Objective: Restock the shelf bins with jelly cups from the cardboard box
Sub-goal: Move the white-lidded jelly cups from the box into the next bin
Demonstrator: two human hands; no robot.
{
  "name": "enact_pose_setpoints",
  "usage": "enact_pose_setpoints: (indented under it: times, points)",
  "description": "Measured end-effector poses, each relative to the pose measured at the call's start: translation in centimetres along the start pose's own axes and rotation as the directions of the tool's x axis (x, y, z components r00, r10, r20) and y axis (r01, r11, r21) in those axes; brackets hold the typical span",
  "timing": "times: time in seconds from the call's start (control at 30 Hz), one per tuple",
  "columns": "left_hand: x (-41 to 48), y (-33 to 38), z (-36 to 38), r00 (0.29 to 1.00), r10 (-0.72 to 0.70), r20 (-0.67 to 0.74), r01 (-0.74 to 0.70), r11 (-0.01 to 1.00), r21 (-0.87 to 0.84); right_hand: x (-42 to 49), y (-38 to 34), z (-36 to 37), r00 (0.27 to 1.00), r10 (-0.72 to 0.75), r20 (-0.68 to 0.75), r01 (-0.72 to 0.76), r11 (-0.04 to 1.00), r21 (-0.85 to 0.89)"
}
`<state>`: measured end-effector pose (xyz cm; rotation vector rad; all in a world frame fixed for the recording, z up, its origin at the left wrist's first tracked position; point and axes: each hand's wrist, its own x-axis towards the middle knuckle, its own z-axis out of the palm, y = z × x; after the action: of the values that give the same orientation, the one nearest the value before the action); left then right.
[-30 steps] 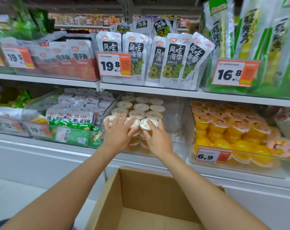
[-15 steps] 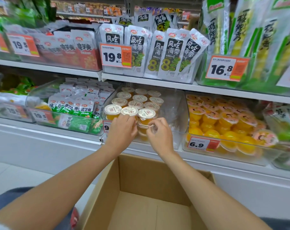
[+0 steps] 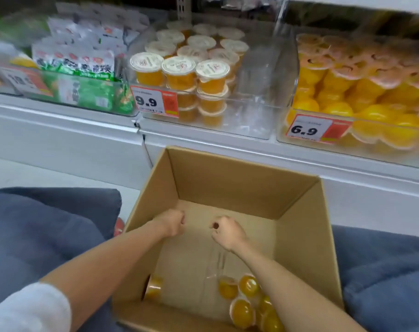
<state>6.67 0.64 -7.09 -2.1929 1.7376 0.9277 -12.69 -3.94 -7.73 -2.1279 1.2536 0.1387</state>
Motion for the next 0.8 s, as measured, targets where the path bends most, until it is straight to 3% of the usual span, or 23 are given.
enact_pose_setpoints:
  times: [0.07, 0.2, 0.3, 0.4, 0.53, 0.6, 0.7, 0.8]
  points:
    - [0.6, -1.3, 3.1, 0.986, -0.041, 0.161, 0.028, 0.996, 0.081, 0.0, 1.7, 2.9, 0.991, 0.047, 0.127, -0.043, 0.999, -0.031]
    - [0.3, -3.8, 9.2, 0.894, -0.174, 0.413, 0.090, 0.973, 0.214, -0.3, 3.6, 7.5, 0.948, 0.119, 0.294, -0.112, 0.993, -0.042]
    - [-0.4, -3.9, 11.9, 0.907, -0.144, 0.395, -0.024, 0.920, 0.392, -0.3, 4.2, 9.6, 0.925, 0.136, 0.355, -0.130, 0.991, -0.042]
    - [-0.7, -4.2, 14.3, 0.921, -0.192, 0.338, 0.039, 0.911, 0.411, -0.2, 4.4, 10.9, 0.912, 0.145, 0.384, -0.137, 0.989, -0.047]
    - [-0.6, -4.7, 14.5, 0.876, -0.250, 0.413, 0.159, 0.957, 0.244, -0.3, 4.5, 11.7, 0.901, 0.146, 0.409, -0.137, 0.989, -0.050]
    - [-0.1, -4.4, 14.0, 0.860, -0.254, 0.443, 0.247, 0.966, 0.074, -0.4, 4.6, 11.7, 0.904, 0.150, 0.400, -0.149, 0.988, -0.034]
    - [1.0, -3.8, 12.5, 0.897, -0.210, 0.389, 0.285, 0.947, -0.146, -0.3, 4.7, 11.4, 0.924, 0.141, 0.356, -0.145, 0.989, -0.016]
    - [1.9, -1.6, 9.4, 0.927, -0.207, 0.312, 0.327, 0.854, -0.404, -0.2, 4.2, 10.2, 0.974, 0.058, 0.220, -0.060, 0.998, 0.000]
